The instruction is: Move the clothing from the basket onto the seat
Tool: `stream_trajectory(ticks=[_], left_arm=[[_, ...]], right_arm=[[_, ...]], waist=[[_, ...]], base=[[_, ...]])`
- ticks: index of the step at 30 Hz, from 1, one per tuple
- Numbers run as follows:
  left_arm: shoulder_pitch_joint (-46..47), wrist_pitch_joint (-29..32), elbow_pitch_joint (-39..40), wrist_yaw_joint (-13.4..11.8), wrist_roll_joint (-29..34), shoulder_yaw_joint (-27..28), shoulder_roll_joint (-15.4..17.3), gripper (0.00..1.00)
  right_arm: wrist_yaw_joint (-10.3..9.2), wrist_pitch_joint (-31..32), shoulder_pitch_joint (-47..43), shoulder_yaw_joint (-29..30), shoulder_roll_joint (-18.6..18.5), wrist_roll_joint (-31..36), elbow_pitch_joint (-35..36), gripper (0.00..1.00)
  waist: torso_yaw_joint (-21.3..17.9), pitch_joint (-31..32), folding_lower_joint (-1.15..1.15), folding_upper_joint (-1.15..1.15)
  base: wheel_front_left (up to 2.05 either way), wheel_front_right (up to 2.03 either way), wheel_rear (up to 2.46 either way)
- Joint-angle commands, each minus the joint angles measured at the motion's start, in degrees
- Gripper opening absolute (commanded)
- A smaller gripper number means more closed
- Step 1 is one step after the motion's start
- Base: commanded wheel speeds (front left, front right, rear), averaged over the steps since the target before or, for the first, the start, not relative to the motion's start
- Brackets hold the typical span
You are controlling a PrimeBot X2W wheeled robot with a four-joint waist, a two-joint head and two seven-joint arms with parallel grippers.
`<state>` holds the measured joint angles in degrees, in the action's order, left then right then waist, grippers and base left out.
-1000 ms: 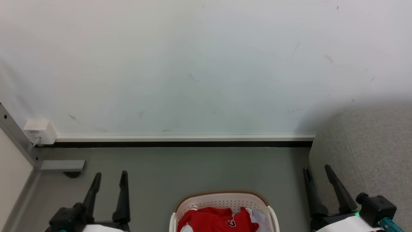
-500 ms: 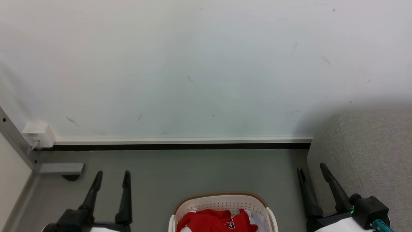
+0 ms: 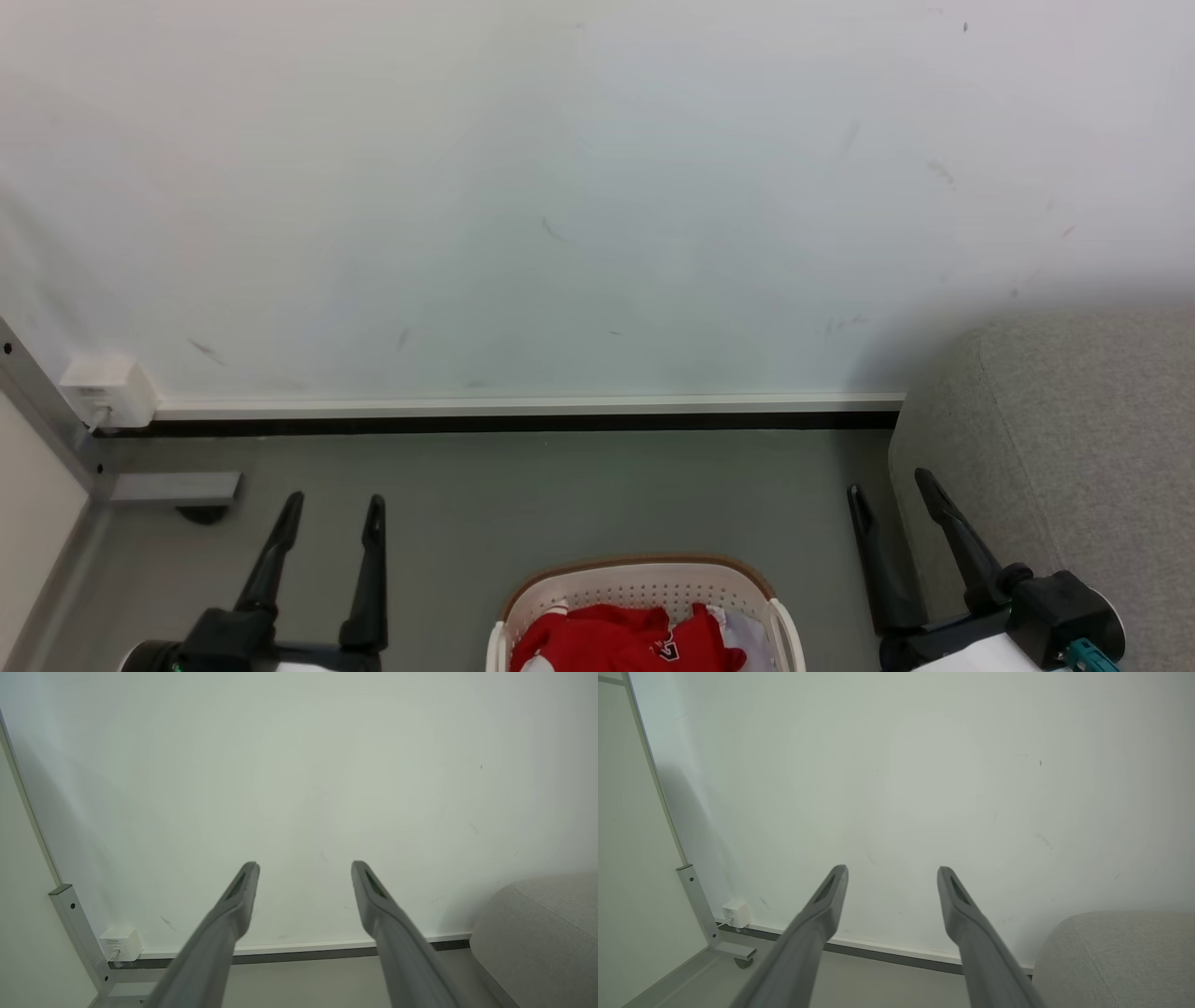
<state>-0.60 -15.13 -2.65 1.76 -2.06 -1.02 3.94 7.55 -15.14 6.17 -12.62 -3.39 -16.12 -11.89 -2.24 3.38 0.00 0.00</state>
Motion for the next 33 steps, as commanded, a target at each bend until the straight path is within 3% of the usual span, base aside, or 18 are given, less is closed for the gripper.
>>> stream_trajectory(ticks=[1, 20, 33], left_arm=[[-0.7, 0.0, 0.2, 0.1, 0.5, 0.2, 0.0, 1.00], [0.4, 0.0, 0.2, 0.5, -0.6, 0.0, -0.6, 1.00], [4.4, 0.0, -0.5, 2.2, -1.4, -0.7, -0.8, 1.00]], right_arm=[[-0.12, 0.0, 0.6, 0.1, 0.0, 0.4, 0.1, 1.00], [-0.12, 0.0, 1.2, 2.0, -0.5, 0.7, 0.2, 1.00], [-0.12, 0.0, 5.6, 3.8, -0.3, -0.4, 2.3, 1.00]], waist=[[-0.1, 0.0, 0.00, 0.00], [-2.6, -1.5, 0.00, 0.00], [-8.0, -8.4, 0.00, 0.00]], base=[[0.00, 0.00, 0.00], [0.00, 0.00, 0.00], [0.00, 0.00, 0.00]])
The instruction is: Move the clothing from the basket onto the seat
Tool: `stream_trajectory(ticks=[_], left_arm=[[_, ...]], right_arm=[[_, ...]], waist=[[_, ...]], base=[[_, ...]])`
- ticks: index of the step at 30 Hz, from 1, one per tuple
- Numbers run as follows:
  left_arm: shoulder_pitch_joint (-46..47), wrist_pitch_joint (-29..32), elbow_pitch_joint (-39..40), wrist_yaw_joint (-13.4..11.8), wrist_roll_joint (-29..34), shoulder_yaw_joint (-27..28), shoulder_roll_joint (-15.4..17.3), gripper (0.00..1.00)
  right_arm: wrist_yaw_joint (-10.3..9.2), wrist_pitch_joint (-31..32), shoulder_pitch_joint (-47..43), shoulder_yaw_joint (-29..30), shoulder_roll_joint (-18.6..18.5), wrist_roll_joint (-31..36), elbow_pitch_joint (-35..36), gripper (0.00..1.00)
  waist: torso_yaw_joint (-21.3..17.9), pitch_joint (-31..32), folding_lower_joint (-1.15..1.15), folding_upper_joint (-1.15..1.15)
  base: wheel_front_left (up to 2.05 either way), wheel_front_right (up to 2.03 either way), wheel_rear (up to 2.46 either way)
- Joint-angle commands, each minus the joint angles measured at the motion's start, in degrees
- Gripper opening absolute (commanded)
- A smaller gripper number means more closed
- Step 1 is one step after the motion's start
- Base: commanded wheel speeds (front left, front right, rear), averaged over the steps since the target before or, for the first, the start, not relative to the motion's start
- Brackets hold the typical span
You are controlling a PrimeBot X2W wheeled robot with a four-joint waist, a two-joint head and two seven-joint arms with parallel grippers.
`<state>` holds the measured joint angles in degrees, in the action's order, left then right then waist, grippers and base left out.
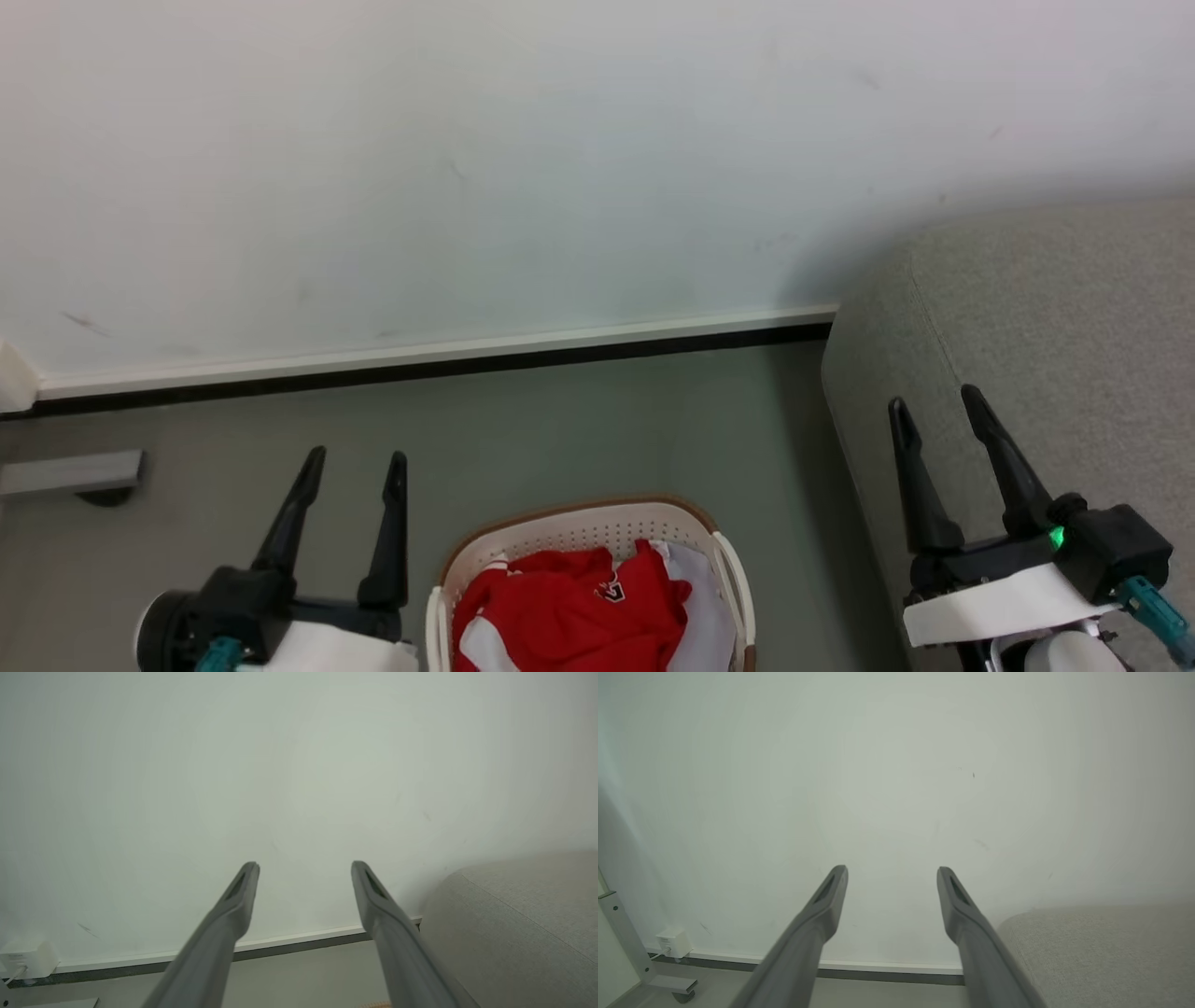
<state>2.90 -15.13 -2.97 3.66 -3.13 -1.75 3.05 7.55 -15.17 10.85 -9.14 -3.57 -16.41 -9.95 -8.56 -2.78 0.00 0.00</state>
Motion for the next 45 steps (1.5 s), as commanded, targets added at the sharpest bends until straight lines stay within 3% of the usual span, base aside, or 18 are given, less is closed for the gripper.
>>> stream_trajectory(ticks=[1, 16, 21, 35, 45], left_arm=[[1.5, 0.0, -0.4, 0.5, -0.4, 0.0, 0.1, 1.00], [13.1, 0.0, -11.4, 3.0, 0.4, -3.0, 2.7, 1.00], [18.9, 0.6, -21.1, 3.5, -0.3, -5.6, 3.7, 1.00], [36.5, 10.3, -47.8, 3.7, -4.9, -18.1, 5.5, 1.00], [46.4, 14.8, -59.3, 3.8, -9.2, -27.6, 8.7, 1.00]], right_arm=[[-0.12, 0.0, 1.5, 0.4, -0.1, -0.2, 0.6, 1.00], [-0.12, 0.0, 8.1, 3.6, 0.5, -0.5, 5.1, 1.00], [-0.12, 0.0, 10.3, 4.1, 0.6, -0.7, 6.7, 1.00], [-0.12, 0.0, 14.8, 3.2, 0.7, -5.2, 10.3, 1.00], [-0.12, 0.0, 17.7, 2.0, 0.7, -8.5, 12.9, 1.00]], waist=[[-2.1, -3.1, 0.00, 0.00], [-6.6, -16.1, 0.00, 0.00], [-7.9, -20.3, 0.00, 0.00], [-12.3, -31.8, 0.00, 0.00], [-16.5, -41.1, 0.00, 0.00]], base=[[0.00, 0.00, 0.00], [0.00, 0.00, 0.00], [0.00, 0.00, 0.00], [0.00, 0.00, 0.00], [0.00, 0.00, 0.00]])
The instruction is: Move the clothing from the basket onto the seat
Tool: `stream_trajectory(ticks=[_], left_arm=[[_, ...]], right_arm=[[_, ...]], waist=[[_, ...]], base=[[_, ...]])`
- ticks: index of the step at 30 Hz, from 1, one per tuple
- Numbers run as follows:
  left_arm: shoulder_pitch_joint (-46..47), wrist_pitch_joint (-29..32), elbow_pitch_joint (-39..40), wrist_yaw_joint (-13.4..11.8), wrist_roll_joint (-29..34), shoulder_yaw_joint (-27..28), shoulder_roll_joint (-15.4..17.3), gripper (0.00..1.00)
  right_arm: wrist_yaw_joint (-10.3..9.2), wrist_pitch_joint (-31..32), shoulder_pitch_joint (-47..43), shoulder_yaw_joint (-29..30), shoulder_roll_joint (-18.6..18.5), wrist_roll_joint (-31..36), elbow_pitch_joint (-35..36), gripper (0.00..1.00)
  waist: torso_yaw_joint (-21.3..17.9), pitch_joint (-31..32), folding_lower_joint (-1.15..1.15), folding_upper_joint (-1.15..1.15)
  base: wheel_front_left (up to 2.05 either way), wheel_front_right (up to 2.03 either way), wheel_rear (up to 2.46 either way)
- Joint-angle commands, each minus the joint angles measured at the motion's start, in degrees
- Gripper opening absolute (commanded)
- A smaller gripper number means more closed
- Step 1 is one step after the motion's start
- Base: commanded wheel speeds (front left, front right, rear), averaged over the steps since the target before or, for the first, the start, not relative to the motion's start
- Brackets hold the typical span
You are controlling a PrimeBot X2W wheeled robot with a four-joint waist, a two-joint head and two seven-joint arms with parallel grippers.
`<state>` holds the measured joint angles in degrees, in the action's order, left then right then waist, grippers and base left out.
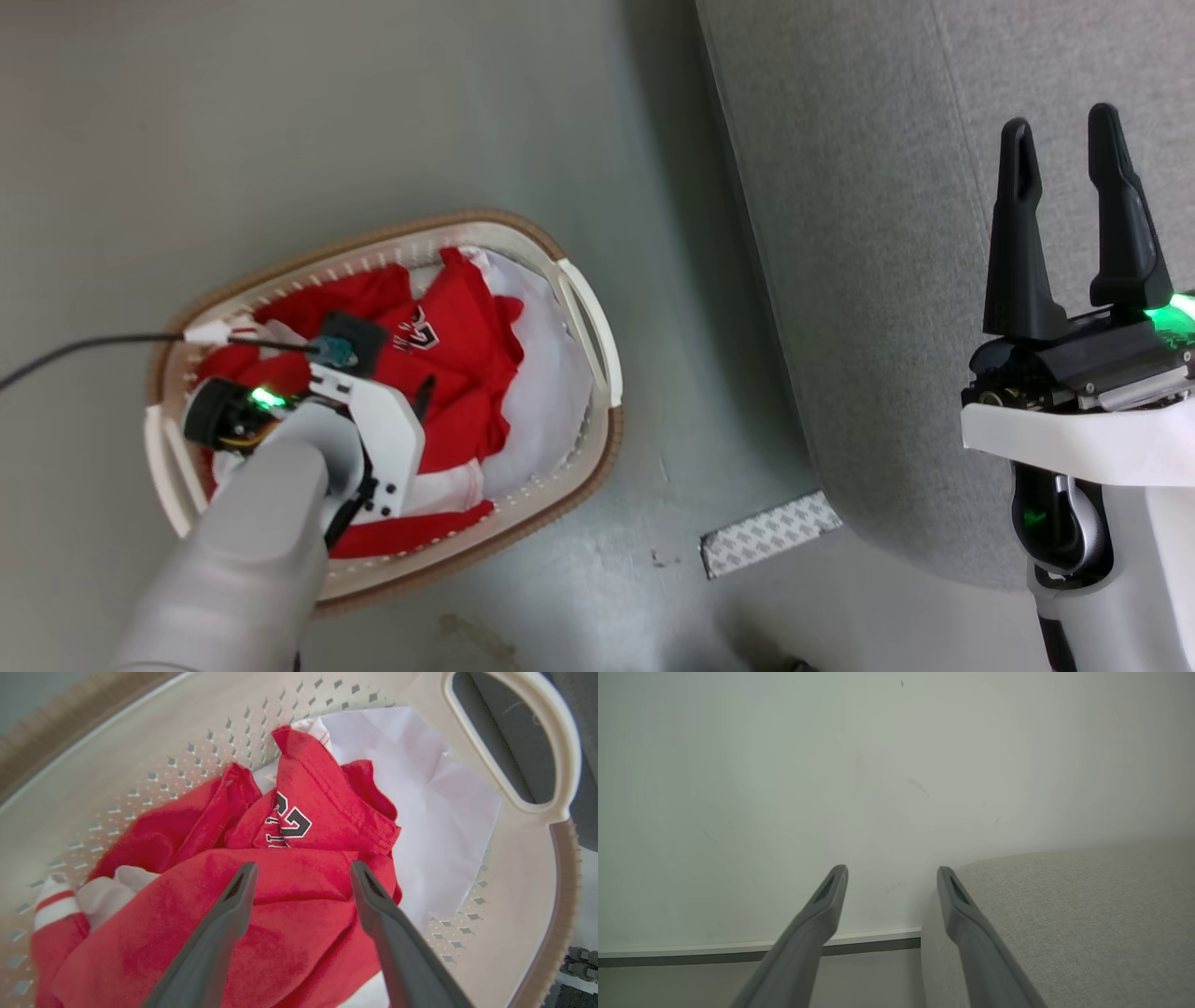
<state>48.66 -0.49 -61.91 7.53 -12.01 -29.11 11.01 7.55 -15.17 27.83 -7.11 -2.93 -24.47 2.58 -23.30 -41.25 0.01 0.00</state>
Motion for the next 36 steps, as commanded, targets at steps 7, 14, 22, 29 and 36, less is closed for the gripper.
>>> stream_trajectory(ticks=[7, 14, 22, 29, 36], left_arm=[[5.4, 3.5, -6.2, -0.1, -1.6, -4.4, 2.7, 1.00], [6.7, 9.0, -10.1, -0.1, 0.2, -7.9, 3.5, 1.00], [6.9, 13.1, -11.0, -0.1, 0.2, -11.9, 3.0, 0.00], [5.4, 10.7, -10.5, -0.1, -1.7, -14.1, 2.0, 0.00], [2.6, 6.1, -9.9, -0.1, -4.6, -15.1, -0.5, 0.00]], right_arm=[[-0.12, 0.0, 2.0, -0.6, 0.0, -1.8, 1.6, 1.00], [-0.12, 0.0, 2.6, -0.6, 0.0, -2.2, 1.2, 1.00], [-0.12, 0.0, 3.1, -0.7, 0.0, -1.4, 0.5, 1.00], [-0.12, 0.0, 2.8, -0.3, 0.0, -0.9, -0.4, 1.00], [-0.12, 0.0, 1.1, 0.5, 0.0, 1.7, -1.7, 1.00]], waist=[[-3.3, -7.3, -0.01, 0.00], [-3.3, -8.6, -0.01, 0.00], [-3.2, -8.4, -0.01, 0.00], [-2.6, -4.8, -0.01, 0.00], [0.1, 3.6, -0.01, 0.00]], base=[[0.00, 0.00, 0.00], [0.00, 0.00, 0.00], [0.00, 0.00, 0.00], [0.00, 0.00, 0.00], [0.00, 0.00, 0.00]])
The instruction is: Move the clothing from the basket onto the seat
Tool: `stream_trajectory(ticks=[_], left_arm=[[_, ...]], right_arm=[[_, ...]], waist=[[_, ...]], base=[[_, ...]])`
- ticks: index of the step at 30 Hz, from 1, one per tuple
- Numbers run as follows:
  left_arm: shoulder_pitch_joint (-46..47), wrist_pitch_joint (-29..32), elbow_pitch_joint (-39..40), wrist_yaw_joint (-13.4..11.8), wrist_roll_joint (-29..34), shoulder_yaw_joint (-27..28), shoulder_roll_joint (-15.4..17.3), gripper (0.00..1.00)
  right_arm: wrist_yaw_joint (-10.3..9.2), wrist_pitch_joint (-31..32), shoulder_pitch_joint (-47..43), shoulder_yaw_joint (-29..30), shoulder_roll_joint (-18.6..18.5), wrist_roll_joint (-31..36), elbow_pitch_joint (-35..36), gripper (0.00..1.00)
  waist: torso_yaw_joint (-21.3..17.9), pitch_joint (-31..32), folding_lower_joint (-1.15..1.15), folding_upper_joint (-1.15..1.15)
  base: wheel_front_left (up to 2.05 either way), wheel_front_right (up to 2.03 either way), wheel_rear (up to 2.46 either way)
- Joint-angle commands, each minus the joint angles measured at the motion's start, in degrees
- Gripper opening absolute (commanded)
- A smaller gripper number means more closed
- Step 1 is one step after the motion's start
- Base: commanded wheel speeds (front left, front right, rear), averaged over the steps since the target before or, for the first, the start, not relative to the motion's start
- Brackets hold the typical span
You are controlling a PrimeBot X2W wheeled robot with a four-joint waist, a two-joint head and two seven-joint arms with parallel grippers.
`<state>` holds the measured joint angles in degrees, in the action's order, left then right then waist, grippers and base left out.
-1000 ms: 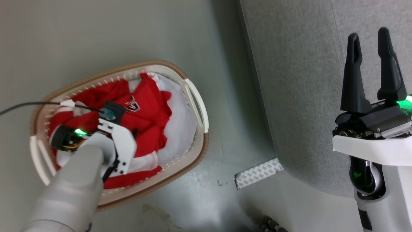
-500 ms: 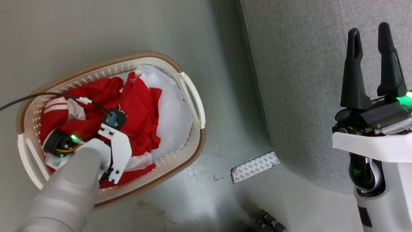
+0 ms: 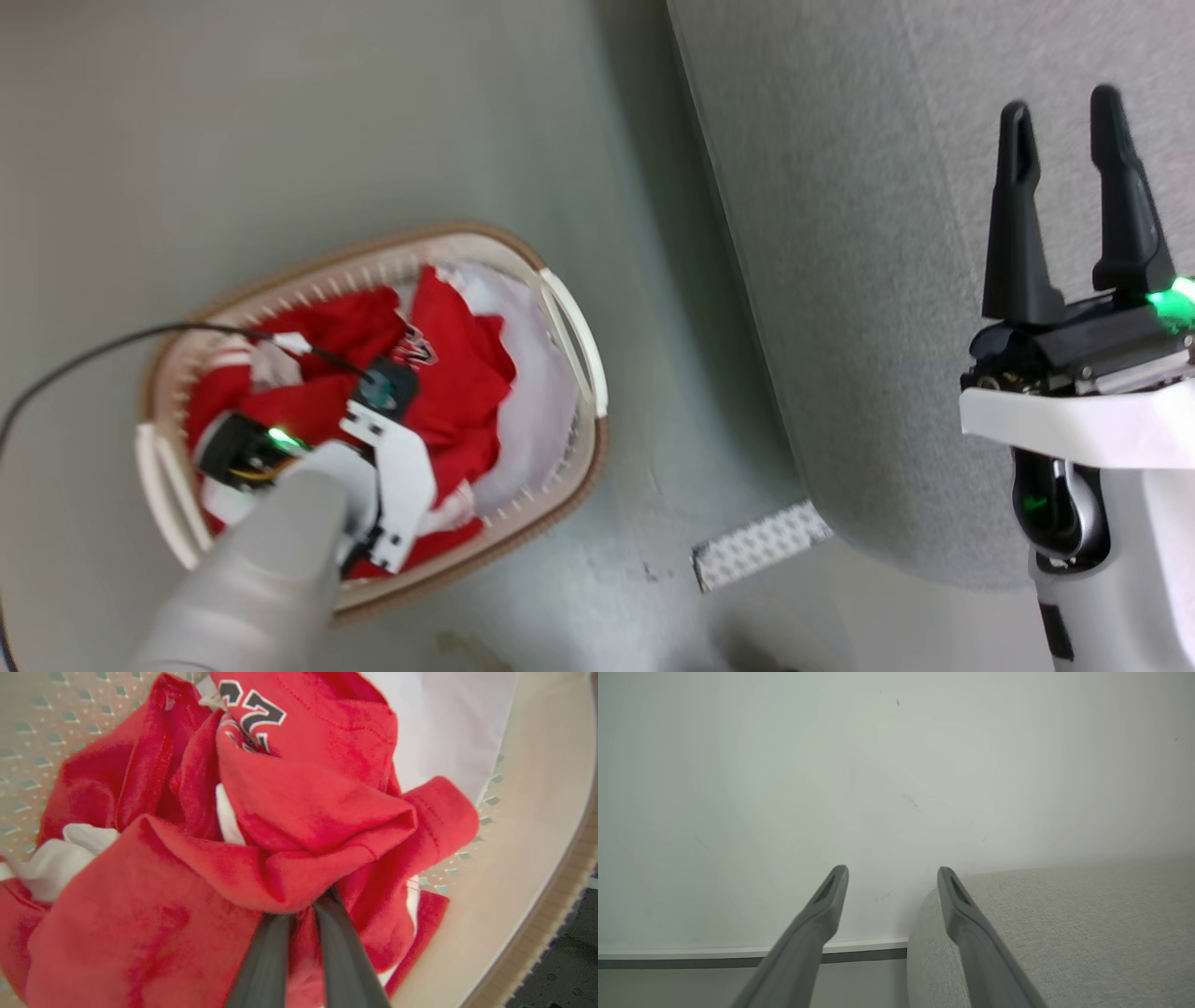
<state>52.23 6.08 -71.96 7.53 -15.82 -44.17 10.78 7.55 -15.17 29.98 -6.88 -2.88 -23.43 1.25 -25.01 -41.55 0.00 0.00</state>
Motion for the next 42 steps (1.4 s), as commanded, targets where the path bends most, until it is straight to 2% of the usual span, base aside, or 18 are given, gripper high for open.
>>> stream_trajectory(ticks=[1, 13, 21, 30, 36, 42], left_arm=[[-1.5, -1.2, 0.2, -0.1, -1.4, -0.2, -0.8, 0.00], [-8.1, -11.3, 3.9, -0.1, -8.2, -2.8, -5.5, 0.00], [-11.5, -17.5, 7.5, -0.1, -12.7, -4.2, -6.4, 0.00], [-14.5, -21.0, 16.4, -0.1, -16.7, -3.2, -4.8, 0.00], [-15.0, -21.3, 25.1, -0.2, -18.2, -0.7, -3.3, 0.00], [-15.1, -20.9, 34.7, -2.0, -19.0, 1.1, -1.4, 0.00]], right_arm=[[-0.12, 0.0, -1.3, 0.3, 0.0, 1.3, -0.7, 1.00], [-0.12, 0.0, -6.2, 1.0, -0.1, 6.1, -4.9, 1.00], [-0.12, 0.0, -9.9, 0.0, -1.3, 5.8, -7.1, 1.00], [-0.12, 0.0, -15.5, -0.9, -3.0, 4.4, -8.7, 1.00], [-0.12, 0.0, -19.0, -1.9, -3.6, 3.7, -8.8, 1.00], [-0.12, 0.0, -21.2, -4.0, -3.3, 3.1, -9.4, 1.00]], waist=[[2.4, 5.3, 0.00, 0.00], [8.9, 22.4, 0.00, 0.00], [11.2, 31.7, 0.00, 0.00], [13.5, 40.7, 0.00, 0.00], [15.6, 42.8, 0.00, 0.00], [17.0, 43.9, 0.00, 0.00]], base=[[0.00, 0.00, 0.00], [0.00, 0.00, 0.00], [0.00, 0.00, 0.00], [0.00, 0.00, 0.00], [0.00, 0.00, 0.00], [0.00, 0.00, 0.00]])
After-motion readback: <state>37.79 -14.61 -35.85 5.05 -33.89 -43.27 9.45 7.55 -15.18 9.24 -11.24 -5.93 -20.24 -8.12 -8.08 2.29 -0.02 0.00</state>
